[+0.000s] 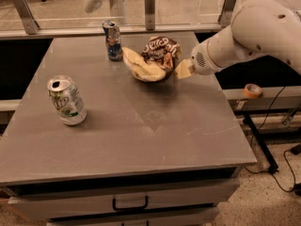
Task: Move brown chip bag near redbull can
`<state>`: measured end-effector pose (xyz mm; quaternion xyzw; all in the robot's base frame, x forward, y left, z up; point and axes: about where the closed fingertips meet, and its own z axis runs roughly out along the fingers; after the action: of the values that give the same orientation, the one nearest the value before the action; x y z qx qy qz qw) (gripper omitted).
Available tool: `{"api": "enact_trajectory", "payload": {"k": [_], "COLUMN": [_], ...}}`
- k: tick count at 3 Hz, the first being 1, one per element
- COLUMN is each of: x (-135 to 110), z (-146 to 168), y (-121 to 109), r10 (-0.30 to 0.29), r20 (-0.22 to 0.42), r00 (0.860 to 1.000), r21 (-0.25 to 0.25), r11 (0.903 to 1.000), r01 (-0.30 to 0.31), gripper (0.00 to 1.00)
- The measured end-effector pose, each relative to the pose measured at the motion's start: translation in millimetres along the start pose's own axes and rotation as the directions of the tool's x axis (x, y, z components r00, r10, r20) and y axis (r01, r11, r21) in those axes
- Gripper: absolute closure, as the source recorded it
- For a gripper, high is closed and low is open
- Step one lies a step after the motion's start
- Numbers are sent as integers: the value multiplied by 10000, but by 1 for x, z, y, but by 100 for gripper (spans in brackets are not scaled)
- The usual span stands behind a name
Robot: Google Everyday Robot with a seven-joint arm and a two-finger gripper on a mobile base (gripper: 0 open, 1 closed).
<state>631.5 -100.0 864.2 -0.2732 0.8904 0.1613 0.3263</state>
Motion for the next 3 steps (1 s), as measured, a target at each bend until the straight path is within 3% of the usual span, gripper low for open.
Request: {"api": "enact_trajectory", "payload": {"k": [3], "x": [-35], "z": [30], "y": [47], "r10": [-924], "r20": [435], "r00": [9948], "r21": [-891], "r11": [9914], "r01": [960], "gripper": [100]}}
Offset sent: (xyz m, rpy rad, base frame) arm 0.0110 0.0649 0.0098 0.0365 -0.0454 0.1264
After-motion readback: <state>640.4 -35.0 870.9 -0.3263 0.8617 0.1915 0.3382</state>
